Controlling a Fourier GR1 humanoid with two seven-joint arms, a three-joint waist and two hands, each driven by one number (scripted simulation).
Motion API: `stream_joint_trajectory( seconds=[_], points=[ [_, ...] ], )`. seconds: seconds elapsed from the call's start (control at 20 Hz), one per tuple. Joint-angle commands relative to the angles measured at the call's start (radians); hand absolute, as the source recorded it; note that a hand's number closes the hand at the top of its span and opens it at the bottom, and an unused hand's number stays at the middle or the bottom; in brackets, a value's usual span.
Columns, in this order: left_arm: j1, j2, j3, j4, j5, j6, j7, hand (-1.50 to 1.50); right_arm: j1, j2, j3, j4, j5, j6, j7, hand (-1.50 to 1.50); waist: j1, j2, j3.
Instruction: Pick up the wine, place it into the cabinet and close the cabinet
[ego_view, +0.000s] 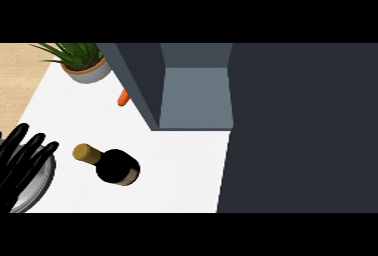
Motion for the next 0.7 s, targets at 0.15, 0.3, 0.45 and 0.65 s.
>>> stream_joint_trajectory(
  seconds=[0.15,0.3,0.45,0.65],
  points=[
    [-0.052,-0.024,0.045,0.202,-0.078,-0.104,-0.055,-1.5,-0.019,0.006,-0.056,-0.057,-0.083,0.002,0.043,-1.5,-0.001,0.001,0.0],
    [-0.082,-0.031,0.07,0.289,-0.121,-0.154,-0.096,-1.5,0.009,0.029,0.017,-0.054,-0.012,0.012,0.012,-1.5,-0.001,0.001,0.0],
    [-0.156,0.014,0.116,0.405,-0.089,-0.186,-0.089,-1.5,0.018,-0.008,-0.062,-0.114,-0.095,0.035,0.071,-1.5,-0.006,0.001,0.0],
    [-0.205,-0.047,0.051,0.484,-0.24,-0.165,-0.119,-1.5,-0.047,0.005,-0.057,-0.098,-0.076,0.0,0.119,-1.5,-0.006,0.001,0.0]
  ],
)
